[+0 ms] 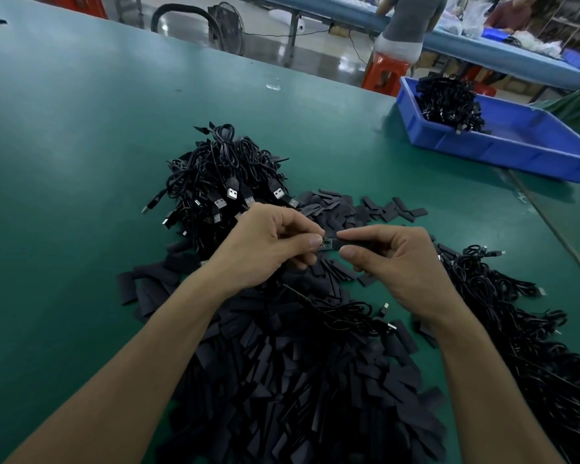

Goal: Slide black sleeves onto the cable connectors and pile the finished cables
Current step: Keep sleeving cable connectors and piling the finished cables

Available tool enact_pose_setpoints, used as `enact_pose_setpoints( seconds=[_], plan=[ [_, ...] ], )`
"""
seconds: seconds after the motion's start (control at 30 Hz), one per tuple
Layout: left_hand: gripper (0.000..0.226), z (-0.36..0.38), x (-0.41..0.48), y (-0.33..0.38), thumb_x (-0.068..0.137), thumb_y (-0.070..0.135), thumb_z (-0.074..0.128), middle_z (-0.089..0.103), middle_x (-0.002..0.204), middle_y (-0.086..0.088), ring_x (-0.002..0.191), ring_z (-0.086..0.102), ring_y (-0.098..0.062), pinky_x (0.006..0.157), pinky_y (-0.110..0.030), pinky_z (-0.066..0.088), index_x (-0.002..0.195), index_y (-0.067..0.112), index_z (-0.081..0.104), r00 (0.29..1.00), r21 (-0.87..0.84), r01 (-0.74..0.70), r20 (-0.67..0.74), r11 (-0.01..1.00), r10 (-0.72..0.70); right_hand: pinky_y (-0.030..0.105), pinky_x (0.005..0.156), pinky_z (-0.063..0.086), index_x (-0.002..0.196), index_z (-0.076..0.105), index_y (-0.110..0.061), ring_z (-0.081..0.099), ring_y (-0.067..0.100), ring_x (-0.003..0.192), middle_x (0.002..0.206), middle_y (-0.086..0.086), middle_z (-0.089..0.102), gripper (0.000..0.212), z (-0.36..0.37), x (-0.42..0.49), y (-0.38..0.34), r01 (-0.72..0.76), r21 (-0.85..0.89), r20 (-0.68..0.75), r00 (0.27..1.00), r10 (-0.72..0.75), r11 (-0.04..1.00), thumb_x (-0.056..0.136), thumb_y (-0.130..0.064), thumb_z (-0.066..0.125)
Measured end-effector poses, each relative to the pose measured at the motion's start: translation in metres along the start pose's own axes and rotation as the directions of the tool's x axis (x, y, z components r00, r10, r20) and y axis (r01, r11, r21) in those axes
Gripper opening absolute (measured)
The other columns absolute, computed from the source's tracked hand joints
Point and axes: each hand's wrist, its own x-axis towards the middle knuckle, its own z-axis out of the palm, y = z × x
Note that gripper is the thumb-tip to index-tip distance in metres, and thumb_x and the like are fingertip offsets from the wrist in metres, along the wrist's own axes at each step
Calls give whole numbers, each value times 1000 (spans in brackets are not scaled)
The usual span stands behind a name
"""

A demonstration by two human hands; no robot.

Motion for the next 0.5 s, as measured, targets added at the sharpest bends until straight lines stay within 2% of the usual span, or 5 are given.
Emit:
enact_pose_setpoints(
  seconds=[0.13, 0.4, 0.5],
  plan=[
    [8, 1, 0, 0, 91, 6, 69, 75, 76, -6, 70, 74, -18, 63, -22, 58, 92, 13, 73, 1000, -17, 8, 21, 1000, -8, 13, 62, 51, 96, 77, -26, 66, 2, 64, 74, -5, 75, 23, -1, 0, 0, 9, 31, 42, 999, -10, 999, 73, -30, 78],
    [5, 7, -1, -1, 90, 10, 72, 77, 77, -6, 72, 76, -22, 63, -26, 60, 91, 13, 69, 998, -33, 29, -47, 999, -31, 18, 60, 53, 95, 76, -31, 68, 9, 62, 71, -4, 74, 21, 17, -1, 7, 47, -1, -94, 994, -46, 999, 75, -38, 76],
    [6, 6, -1, 1, 90, 10, 72, 77, 79, -3, 73, 76, -18, 64, -23, 59, 92, 14, 69, 999, -5, 19, -45, 1000, -19, 21, 61, 56, 94, 75, -32, 69, 14, 63, 73, -3, 75, 13, 20, -2, 8, 69, 2, -127, 990, -68, 998, 82, -28, 78]
  ],
)
